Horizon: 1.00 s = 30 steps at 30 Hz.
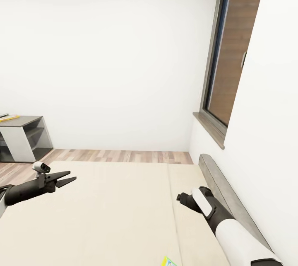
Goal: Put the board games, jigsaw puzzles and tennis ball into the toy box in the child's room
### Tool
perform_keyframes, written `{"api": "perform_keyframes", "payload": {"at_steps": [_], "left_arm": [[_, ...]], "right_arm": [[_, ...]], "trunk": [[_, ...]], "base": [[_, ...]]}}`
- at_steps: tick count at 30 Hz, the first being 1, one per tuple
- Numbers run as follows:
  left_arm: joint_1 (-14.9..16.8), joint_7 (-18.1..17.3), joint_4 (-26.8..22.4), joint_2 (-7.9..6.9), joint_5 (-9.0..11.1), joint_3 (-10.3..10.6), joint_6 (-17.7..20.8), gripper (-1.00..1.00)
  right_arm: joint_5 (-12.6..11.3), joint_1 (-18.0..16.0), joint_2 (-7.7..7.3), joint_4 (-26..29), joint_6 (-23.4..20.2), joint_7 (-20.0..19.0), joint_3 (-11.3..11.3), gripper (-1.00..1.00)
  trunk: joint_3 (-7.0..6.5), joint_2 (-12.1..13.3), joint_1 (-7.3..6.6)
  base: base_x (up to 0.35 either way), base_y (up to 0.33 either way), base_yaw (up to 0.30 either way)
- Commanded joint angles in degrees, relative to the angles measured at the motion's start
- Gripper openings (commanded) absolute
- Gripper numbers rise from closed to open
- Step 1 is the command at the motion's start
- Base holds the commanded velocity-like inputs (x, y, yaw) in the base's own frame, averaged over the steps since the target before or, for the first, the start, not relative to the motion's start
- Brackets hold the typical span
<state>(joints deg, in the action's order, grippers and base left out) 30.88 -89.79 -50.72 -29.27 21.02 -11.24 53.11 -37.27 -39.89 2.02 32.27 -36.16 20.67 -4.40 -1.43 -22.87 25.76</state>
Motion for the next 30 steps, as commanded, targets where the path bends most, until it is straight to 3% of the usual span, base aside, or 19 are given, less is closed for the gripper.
{"api": "perform_keyframes", "payload": {"at_steps": [1, 11, 30], "left_arm": [[0.0, -0.2, 0.0, -0.01, 0.0, 0.0, 0.6, 1.00], [0.3, -0.2, 0.0, 0.16, -0.1, 0.2, 0.7, 1.00], [0.3, -0.2, 0.0, 0.10, 0.0, 0.2, 0.7, 1.00]], "right_arm": [[-0.6, 0.0, -0.07, 0.1, 0.1, 0.5, -0.3, 1.00], [0.0, 0.0, -0.63, -0.8, -0.1, 0.2, -0.3, 1.00], [0.2, 0.0, -0.36, -1.5, -0.4, 0.2, -0.3, 1.00]], "trunk": [[0.03, 0.0, 0.02], [0.40, 0.0, 0.02], [2.18, 0.0, 0.02]], "base": [[0.000, 0.000, 0.000], [0.000, 0.000, 0.000], [0.000, 0.000, 0.000]]}}
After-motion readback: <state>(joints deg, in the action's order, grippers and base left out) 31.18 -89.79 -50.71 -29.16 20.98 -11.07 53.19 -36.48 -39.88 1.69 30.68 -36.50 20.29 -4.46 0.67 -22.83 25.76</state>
